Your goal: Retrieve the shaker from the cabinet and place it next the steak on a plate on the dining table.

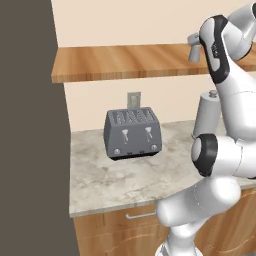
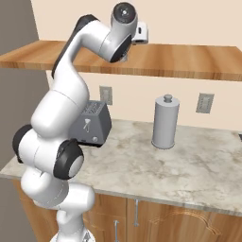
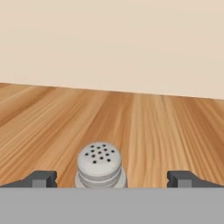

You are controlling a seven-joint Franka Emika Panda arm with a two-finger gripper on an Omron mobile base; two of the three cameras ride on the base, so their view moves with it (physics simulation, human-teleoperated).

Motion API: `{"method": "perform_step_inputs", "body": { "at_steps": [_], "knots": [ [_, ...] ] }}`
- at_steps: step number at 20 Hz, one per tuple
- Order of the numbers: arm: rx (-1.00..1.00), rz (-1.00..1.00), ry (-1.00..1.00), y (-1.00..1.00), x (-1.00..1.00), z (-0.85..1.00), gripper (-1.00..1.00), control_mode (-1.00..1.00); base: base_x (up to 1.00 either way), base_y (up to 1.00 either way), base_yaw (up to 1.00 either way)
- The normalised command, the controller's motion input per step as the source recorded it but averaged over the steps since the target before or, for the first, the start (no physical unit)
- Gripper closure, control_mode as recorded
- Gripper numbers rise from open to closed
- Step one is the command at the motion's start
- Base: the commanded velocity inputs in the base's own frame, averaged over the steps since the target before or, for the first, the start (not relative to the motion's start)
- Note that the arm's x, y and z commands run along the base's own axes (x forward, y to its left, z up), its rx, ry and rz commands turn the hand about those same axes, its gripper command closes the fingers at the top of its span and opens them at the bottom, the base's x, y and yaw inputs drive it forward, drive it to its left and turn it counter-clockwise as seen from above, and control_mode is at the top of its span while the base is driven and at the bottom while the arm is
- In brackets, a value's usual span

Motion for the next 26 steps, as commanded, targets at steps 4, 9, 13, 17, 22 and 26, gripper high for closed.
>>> {"method": "perform_step_inputs", "body": {
  "at_steps": [4, 9, 13, 17, 22, 26],
  "knots": [
    [0.0, 0.0, 0.0, 0.0, 0.21, -0.08, -1.0, -1.0, 0.0, 0.0, 0.0],
    [0.0, 0.0, 0.0, 0.0, 0.23, -0.06, -1.0, -1.0, 0.0, 0.0, 0.0],
    [0.0, 0.0, 0.0, 0.05, 0.21, -0.13, 1.0, -1.0, 0.0, 0.0, 0.0],
    [0.0, 0.0, 0.0, 0.0, 0.01, -0.11, 1.0, -1.0, 0.0, 0.0, 0.0],
    [0.0, 0.02, -0.02, 0.0, -0.1, 0.0, 1.0, -1.0, 0.0, 0.0, 0.0],
    [-0.04, 0.03, -0.17, 0.11, -0.81, 0.0, 1.0, -1.0, 0.0, 0.0, 0.0]
  ]
}}
